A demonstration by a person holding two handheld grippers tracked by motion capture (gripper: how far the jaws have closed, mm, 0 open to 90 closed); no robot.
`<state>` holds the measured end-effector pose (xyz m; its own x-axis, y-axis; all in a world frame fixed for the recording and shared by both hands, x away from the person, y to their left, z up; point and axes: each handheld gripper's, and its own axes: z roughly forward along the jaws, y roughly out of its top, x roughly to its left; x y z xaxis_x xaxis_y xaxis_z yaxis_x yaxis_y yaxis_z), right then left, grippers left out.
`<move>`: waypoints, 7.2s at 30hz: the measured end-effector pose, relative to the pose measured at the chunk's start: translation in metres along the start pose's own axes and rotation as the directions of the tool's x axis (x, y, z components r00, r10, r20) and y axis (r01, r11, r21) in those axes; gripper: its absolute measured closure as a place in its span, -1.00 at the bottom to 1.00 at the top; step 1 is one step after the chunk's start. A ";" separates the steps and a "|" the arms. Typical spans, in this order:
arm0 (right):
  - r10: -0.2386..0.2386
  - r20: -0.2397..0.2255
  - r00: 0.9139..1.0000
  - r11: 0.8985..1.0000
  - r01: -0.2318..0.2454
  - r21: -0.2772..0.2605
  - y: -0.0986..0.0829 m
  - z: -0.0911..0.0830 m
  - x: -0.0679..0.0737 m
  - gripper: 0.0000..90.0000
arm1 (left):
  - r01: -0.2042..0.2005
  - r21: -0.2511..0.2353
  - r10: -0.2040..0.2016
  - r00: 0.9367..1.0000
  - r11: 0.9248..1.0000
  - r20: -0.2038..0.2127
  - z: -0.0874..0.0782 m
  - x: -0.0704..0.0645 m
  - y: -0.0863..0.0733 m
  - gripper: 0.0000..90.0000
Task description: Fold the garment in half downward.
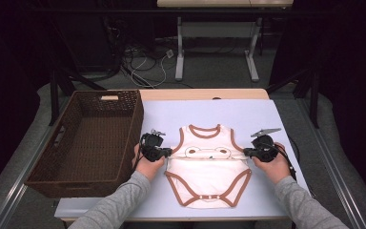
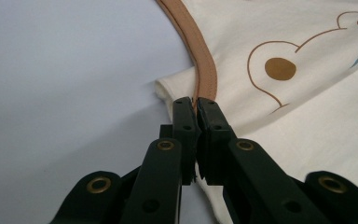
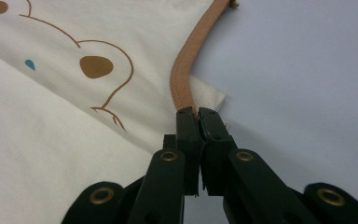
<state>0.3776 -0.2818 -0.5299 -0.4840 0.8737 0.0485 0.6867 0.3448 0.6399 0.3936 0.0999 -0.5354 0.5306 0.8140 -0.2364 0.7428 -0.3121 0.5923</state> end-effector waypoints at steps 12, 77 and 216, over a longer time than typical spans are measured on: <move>0.015 -0.018 1.000 1.000 -0.015 -0.017 0.004 -0.009 0.002 0.67 | -0.020 -0.019 0.020 1.000 1.000 -0.019 -0.004 -0.005 0.003 0.68; -0.078 0.016 0.997 0.988 0.079 -0.130 0.096 0.028 0.000 -0.22 | -0.056 -0.126 0.049 0.997 0.990 -0.061 0.023 0.008 0.096 -0.30; -0.032 0.068 0.997 0.992 0.040 -0.116 0.095 0.043 0.009 0.73 | -0.015 -0.039 0.012 0.996 0.999 -0.090 0.040 -0.009 0.102 0.95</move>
<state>0.4615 -0.2264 -0.5013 -0.4674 0.8837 -0.0243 0.5995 0.3370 0.7260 0.4807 0.0408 -0.5036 0.5005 0.8509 -0.1593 0.7181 -0.3052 0.6255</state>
